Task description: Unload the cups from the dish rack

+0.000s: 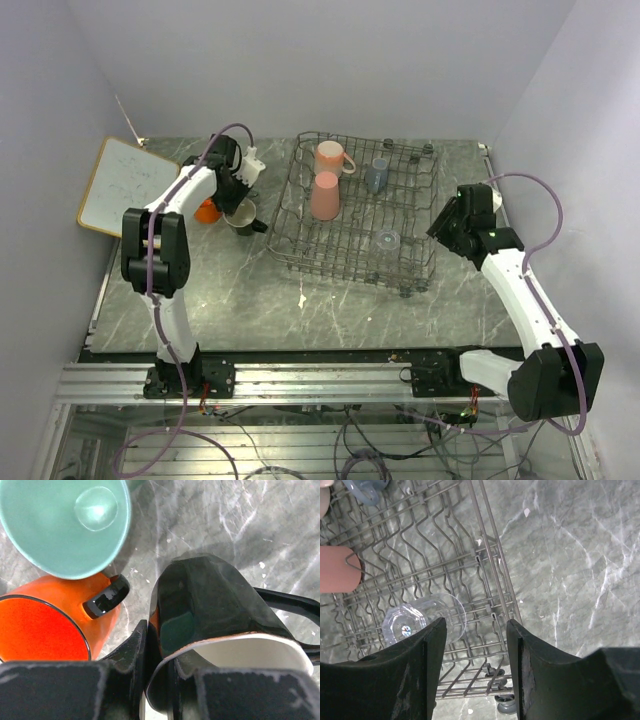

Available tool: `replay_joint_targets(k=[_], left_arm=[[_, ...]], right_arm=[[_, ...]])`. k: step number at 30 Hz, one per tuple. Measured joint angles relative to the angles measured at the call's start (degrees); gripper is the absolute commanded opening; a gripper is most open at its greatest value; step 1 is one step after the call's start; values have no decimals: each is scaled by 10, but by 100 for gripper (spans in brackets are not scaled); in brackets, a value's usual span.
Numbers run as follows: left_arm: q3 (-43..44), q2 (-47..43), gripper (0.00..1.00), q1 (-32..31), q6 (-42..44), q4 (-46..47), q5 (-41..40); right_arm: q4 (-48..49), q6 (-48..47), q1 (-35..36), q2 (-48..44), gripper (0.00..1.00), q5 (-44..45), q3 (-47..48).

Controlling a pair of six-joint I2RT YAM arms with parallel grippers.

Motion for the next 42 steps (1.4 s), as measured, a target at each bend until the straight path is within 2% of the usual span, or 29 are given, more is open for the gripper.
replay_joint_targets(k=[2, 7, 14, 17, 19, 20, 27, 30, 34, 38, 42], left_arm=[[7, 5, 9, 0, -2, 1, -2], [14, 9, 28, -6, -3, -3, -10], [47, 8, 67, -8, -5, -12, -18], [65, -9, 69, -8, -9, -16, -16], [83, -26, 83, -8, -12, -26, -13], [94, -35, 86, -8, -12, -32, -12], [109, -135, 87, -8, -9, -56, 4], [99, -173, 87, -8, -5, -68, 17], [73, -209, 99, -8, 1, -89, 38], [36, -233, 99, -8, 5, -110, 56], [5, -248, 97, -8, 10, -123, 71]], right_arm=[[0, -2, -7, 0, 53, -4, 7], [-1, -7, -12, 5, 60, -19, 19], [5, -18, -5, 33, 71, -28, 92], [13, -22, 12, 69, 75, -24, 132], [19, -25, 29, 102, 76, -20, 160], [20, -26, 42, 125, 77, -15, 177], [26, -48, 129, 296, 78, 7, 317], [19, -67, 135, 365, 78, 5, 385], [0, -105, 132, 465, 76, 0, 509], [-12, -145, 133, 563, 74, -18, 645], [-12, -176, 133, 629, 73, -47, 715]])
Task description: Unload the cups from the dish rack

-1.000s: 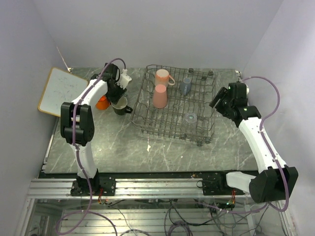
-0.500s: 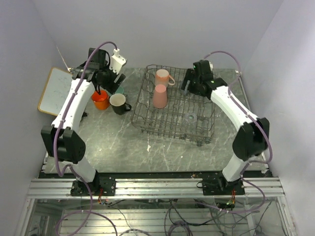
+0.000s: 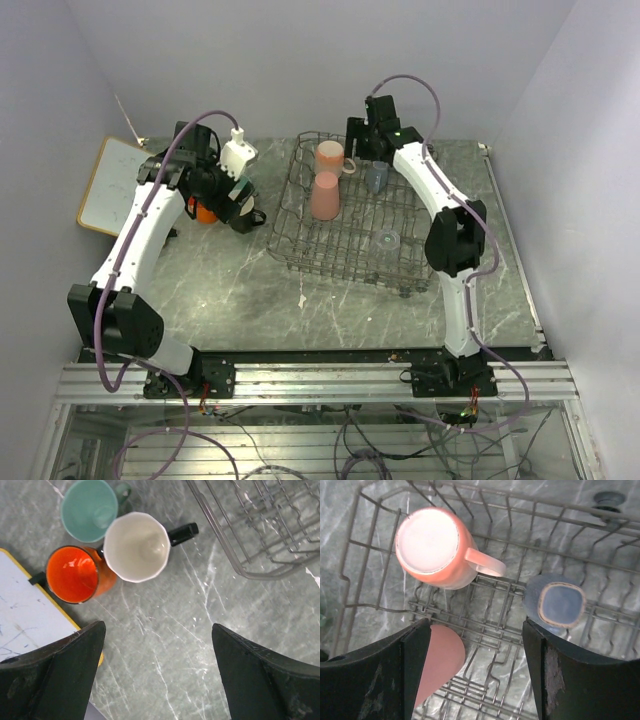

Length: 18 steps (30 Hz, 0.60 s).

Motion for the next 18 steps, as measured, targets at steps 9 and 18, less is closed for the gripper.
replay_joint_targets(k=[9, 18], left_arm=[[-30, -23, 89, 0, 11, -15, 33], [-30, -23, 86, 0, 15, -18, 59]], right_arm=[[35, -41, 0, 91, 69, -60, 12], [86, -80, 0, 141, 66, -75, 49]])
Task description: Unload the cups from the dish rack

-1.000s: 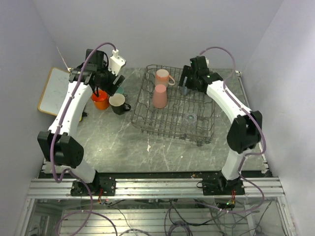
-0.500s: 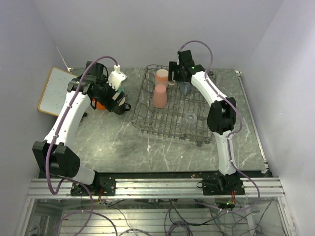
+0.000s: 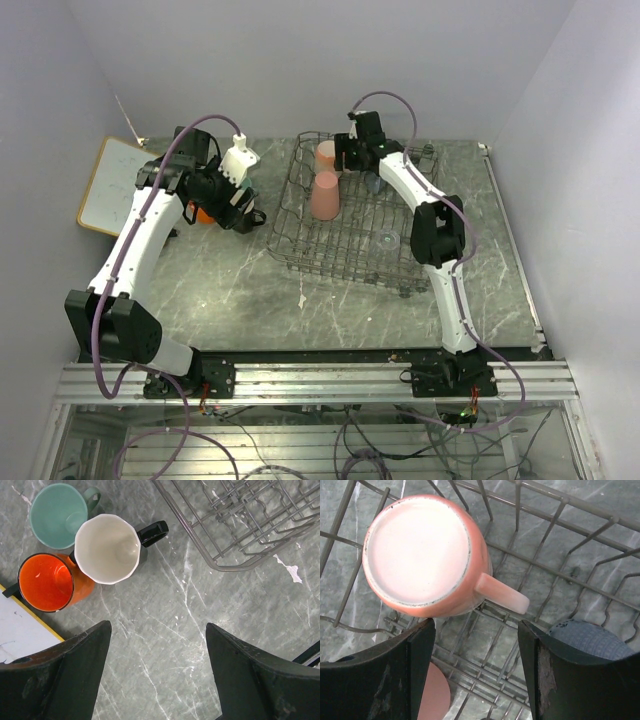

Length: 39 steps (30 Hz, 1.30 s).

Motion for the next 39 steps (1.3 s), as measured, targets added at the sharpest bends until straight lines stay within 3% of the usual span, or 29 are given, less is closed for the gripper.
replay_joint_targets(k=[5, 11, 15, 20, 23, 25, 30, 39], left_arm=[[-1, 0, 85, 0, 5, -1, 3], [-2, -1, 84, 0, 10, -1, 3], [-11, -10, 84, 0, 15, -5, 3], [-11, -27, 83, 0, 20, -10, 6], [-11, -34, 82, 0, 22, -13, 10], [-11, -36, 82, 0, 25, -16, 12], [-14, -36, 81, 0, 33, -19, 13], [-14, -21, 81, 0, 35, -21, 18]], right_arm=[[11, -19, 0, 7, 58, -9, 0], [31, -40, 3, 7, 34, -39, -4], [43, -56, 10, 7, 26, -45, -21], [43, -68, 23, 7, 32, -34, -25], [54, -68, 25, -4, 58, -23, -43], [65, -63, 21, -18, 67, -21, -66], [96, -49, -11, -51, 73, -30, -103], [112, -47, -30, -31, 73, -61, -58]])
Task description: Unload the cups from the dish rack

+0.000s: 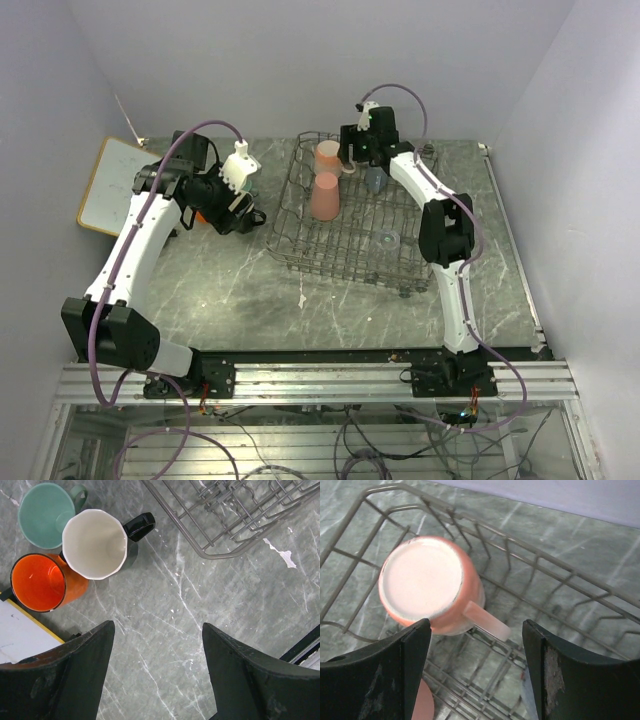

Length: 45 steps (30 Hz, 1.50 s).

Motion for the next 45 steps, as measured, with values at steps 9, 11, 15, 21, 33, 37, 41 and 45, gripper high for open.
replay_joint_targets(k=[9, 11, 15, 21, 33, 37, 41, 45], left_arm=[[0, 2, 81, 0, 0, 0, 2], [0, 3, 81, 0, 0, 0, 3], [0, 3, 81, 0, 0, 0, 7], [-1, 2, 82, 0, 0, 0, 9], [-7, -9, 82, 0, 2, 3, 9], [-21, -14, 82, 0, 2, 8, 8], [-31, -15, 82, 0, 2, 9, 5], [-33, -16, 82, 0, 2, 9, 4]], right_arm=[[-3, -22, 6, 44, 59, -57, 34], [-5, -29, 5, 47, 53, -65, 40], [-1, -38, 10, 46, 42, -68, 31], [5, -52, 28, 44, 38, -69, -6], [26, -64, 84, -51, 21, -87, -136], [33, -66, 92, -62, 9, -86, -144], [34, -65, 97, -64, 7, -81, -144], [33, -61, 98, -64, 8, -74, -144]])
